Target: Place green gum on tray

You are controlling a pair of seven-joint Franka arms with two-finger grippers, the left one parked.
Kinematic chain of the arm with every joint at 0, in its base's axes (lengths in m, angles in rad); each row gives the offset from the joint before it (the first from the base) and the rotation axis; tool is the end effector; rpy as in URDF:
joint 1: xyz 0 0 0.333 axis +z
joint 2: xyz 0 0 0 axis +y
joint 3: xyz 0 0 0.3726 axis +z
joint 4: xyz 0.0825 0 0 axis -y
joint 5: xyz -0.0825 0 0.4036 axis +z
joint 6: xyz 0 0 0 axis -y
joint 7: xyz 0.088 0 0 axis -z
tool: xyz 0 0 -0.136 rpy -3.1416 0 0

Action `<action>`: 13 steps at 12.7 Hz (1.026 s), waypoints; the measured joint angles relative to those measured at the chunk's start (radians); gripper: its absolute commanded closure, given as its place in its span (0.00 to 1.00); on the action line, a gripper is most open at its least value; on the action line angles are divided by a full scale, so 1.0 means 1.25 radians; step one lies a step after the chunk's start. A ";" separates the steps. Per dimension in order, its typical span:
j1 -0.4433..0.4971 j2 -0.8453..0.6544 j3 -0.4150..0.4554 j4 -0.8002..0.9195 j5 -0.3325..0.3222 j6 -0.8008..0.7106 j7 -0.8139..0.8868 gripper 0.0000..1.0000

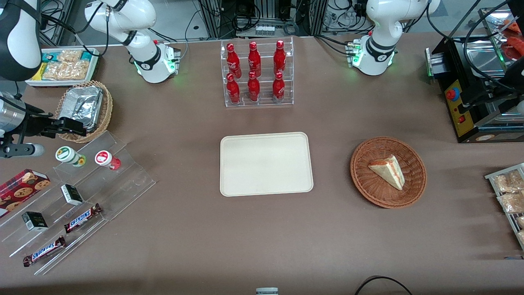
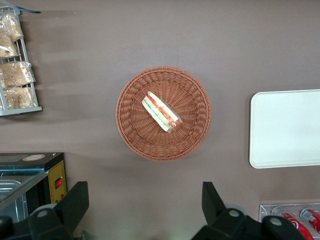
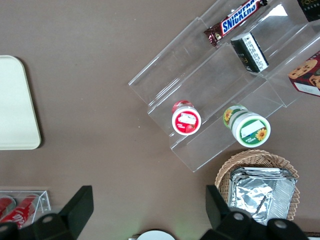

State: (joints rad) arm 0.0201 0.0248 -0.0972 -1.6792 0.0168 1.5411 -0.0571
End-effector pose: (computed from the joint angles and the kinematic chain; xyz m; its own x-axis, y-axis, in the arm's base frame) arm 0.5660 -0.0408 0.5832 0.9868 -0.0189 -0.1610 -0.0229 -0.9995 -0.0235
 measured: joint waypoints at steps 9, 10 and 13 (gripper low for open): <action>-0.004 0.005 -0.010 -0.032 -0.037 0.056 -0.047 0.00; -0.013 0.005 -0.012 -0.051 -0.037 0.075 -0.106 0.00; -0.068 0.005 -0.017 -0.128 -0.036 0.176 -0.290 0.00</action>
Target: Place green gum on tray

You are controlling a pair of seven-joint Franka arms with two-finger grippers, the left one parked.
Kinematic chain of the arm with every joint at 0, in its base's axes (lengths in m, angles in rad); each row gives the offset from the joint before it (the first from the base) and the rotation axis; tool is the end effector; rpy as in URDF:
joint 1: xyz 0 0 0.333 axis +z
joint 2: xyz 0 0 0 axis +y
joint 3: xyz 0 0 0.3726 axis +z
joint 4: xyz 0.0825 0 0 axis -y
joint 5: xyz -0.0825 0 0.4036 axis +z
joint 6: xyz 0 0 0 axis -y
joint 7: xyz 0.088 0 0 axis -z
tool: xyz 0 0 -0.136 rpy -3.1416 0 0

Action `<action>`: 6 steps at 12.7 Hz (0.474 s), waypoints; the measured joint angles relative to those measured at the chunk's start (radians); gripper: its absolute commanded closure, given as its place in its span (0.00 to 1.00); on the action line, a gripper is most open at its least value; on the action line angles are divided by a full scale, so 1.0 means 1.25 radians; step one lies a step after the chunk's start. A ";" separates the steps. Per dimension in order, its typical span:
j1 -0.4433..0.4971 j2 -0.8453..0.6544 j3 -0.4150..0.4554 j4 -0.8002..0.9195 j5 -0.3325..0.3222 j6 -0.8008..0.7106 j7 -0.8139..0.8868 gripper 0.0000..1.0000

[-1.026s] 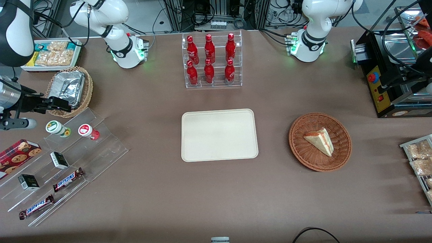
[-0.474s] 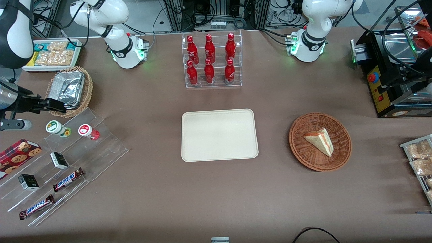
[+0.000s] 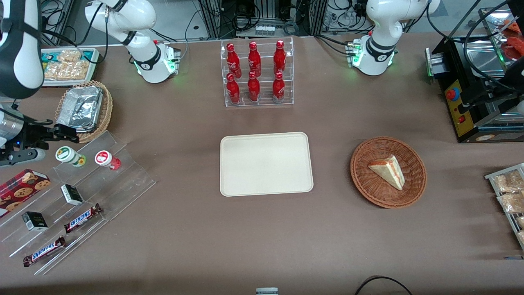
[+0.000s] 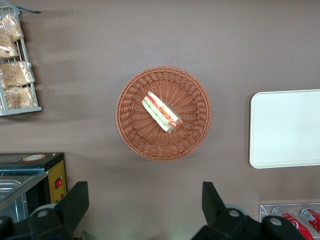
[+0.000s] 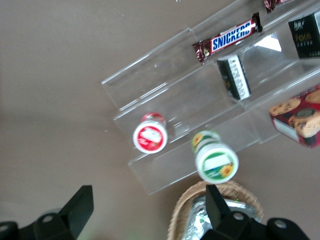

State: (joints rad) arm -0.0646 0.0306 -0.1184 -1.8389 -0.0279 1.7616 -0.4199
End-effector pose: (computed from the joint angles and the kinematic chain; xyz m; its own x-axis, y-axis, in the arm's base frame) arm 0.5666 -0.1075 0.5185 0.9643 0.2405 -0.1106 0.2402 -0.9706 -0.0162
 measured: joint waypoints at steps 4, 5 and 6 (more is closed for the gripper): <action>-0.034 0.000 -0.004 -0.071 0.000 0.117 -0.256 0.00; -0.042 0.000 -0.004 -0.082 0.000 0.136 -0.308 0.00; -0.051 0.000 -0.004 -0.092 0.000 0.154 -0.348 0.00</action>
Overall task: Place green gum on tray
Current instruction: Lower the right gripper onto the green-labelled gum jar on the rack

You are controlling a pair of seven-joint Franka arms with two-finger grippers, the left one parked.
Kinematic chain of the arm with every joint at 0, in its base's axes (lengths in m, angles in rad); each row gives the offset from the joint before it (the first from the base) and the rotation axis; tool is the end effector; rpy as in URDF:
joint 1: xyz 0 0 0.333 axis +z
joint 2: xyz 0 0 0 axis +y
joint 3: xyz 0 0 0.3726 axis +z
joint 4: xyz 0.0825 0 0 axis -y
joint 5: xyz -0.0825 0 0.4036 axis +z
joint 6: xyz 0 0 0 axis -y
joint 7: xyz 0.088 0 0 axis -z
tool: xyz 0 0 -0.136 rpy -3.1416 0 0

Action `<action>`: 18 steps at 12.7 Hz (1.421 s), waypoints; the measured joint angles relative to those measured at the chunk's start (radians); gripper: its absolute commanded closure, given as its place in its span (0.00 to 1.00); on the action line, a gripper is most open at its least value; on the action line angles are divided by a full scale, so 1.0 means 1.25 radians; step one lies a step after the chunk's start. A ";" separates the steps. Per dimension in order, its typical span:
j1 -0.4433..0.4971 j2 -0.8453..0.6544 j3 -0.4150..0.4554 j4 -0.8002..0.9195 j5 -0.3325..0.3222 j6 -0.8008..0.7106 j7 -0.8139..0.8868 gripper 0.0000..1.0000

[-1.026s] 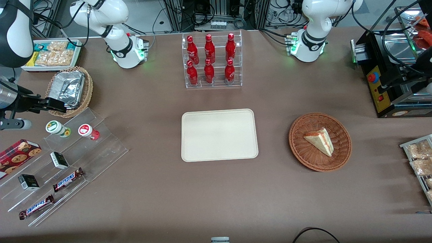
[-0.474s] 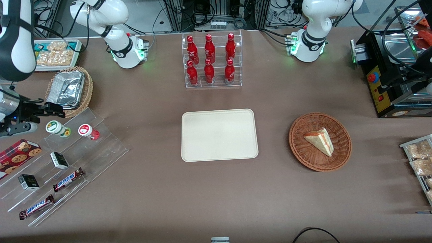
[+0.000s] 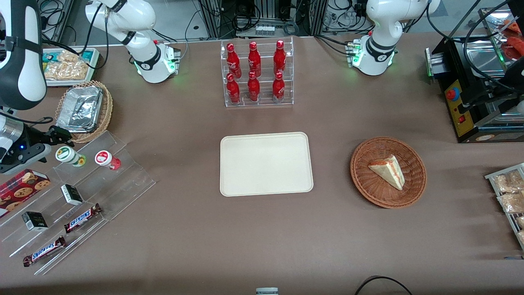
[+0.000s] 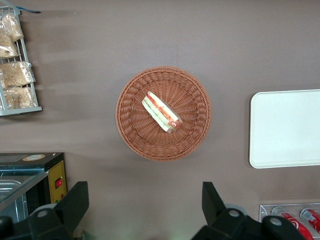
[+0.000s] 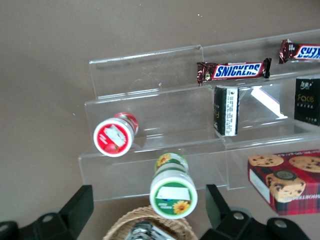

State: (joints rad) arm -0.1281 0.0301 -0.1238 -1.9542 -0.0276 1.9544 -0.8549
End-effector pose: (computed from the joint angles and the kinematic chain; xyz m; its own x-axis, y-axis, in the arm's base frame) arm 0.5615 -0.1466 0.4779 0.8168 0.5755 -0.0415 0.5758 -0.8176 -0.0035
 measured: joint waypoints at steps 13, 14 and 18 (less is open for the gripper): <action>-0.050 0.000 -0.001 -0.181 0.017 0.245 -0.139 0.05; -0.055 0.000 -0.001 -0.192 0.017 0.256 -0.141 0.19; -0.066 0.000 -0.002 -0.205 0.017 0.264 -0.171 1.00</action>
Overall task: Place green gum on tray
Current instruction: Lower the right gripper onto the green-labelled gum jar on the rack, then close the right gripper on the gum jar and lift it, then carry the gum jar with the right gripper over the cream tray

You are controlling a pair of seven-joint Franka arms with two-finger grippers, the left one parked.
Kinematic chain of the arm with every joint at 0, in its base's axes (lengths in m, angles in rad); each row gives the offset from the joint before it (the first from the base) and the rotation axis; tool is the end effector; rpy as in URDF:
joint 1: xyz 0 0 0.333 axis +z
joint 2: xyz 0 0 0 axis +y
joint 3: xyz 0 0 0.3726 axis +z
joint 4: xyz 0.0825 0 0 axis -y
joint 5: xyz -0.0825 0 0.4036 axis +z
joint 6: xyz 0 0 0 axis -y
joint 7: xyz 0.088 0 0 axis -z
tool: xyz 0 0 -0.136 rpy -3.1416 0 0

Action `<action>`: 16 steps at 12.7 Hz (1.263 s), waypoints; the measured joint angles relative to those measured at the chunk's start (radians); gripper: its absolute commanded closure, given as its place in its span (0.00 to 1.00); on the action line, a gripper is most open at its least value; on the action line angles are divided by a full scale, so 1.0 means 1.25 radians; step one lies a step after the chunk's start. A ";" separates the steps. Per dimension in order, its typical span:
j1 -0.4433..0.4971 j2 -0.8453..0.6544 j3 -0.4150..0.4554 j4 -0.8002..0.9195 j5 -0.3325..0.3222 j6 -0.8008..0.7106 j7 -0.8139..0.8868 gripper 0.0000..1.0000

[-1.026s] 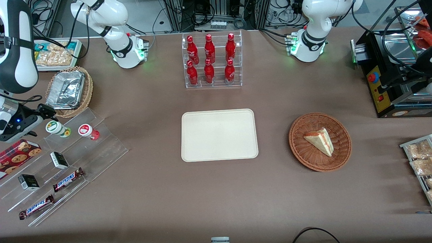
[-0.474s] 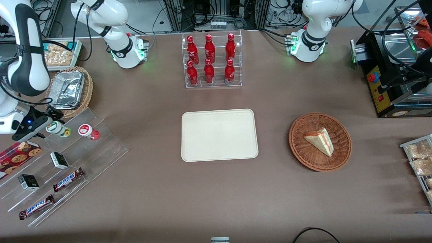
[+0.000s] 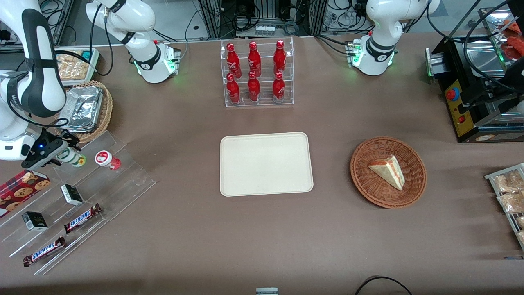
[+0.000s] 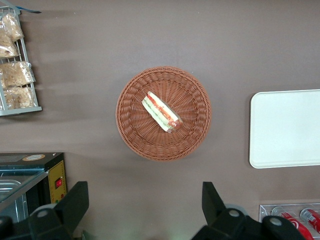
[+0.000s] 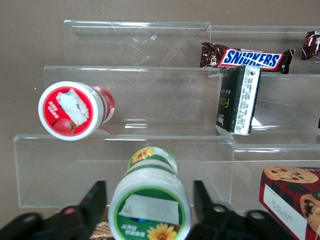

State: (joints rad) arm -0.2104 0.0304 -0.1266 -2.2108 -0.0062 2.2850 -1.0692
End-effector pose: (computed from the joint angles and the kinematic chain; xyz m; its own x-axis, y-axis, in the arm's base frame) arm 0.5239 -0.1836 0.3849 0.7407 0.6717 0.0135 0.6707 -0.7405 0.0428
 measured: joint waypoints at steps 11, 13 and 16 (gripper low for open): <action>0.174 0.010 0.019 0.171 0.003 -0.182 0.252 1.00; 0.244 0.022 0.020 0.192 0.004 -0.201 0.359 1.00; 0.354 0.054 0.022 0.196 0.009 -0.205 0.548 1.00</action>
State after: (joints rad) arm 0.2315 0.0974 -0.0986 -1.9658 0.0047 2.0282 -0.3839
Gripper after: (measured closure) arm 0.423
